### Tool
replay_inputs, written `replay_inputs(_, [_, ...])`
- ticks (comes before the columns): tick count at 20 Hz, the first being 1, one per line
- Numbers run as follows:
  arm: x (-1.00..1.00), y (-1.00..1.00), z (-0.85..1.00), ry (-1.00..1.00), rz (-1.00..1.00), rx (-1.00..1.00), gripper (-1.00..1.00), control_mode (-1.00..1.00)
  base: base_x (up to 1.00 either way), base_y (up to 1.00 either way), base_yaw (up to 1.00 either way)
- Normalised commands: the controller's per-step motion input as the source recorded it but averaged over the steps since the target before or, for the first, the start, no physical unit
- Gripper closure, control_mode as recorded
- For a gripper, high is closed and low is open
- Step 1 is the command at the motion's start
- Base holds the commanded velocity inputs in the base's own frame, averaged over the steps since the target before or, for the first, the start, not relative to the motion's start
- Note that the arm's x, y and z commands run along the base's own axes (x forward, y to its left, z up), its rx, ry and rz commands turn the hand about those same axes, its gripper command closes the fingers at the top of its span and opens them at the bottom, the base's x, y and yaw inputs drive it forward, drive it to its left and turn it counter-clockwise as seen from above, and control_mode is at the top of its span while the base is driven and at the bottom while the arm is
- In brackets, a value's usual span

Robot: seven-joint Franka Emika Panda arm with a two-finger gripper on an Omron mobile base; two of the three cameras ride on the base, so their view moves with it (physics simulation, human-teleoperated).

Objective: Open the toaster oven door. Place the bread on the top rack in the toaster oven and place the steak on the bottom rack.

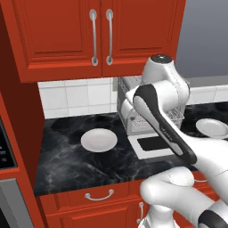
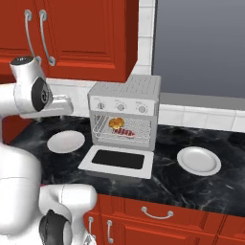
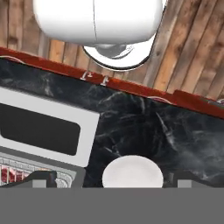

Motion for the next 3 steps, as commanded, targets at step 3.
replay_inputs(3, [-0.73, 0.05, 0.0, 0.0, 0.0, 0.0, -1.0, -1.0, 0.0, 0.0, 0.0])
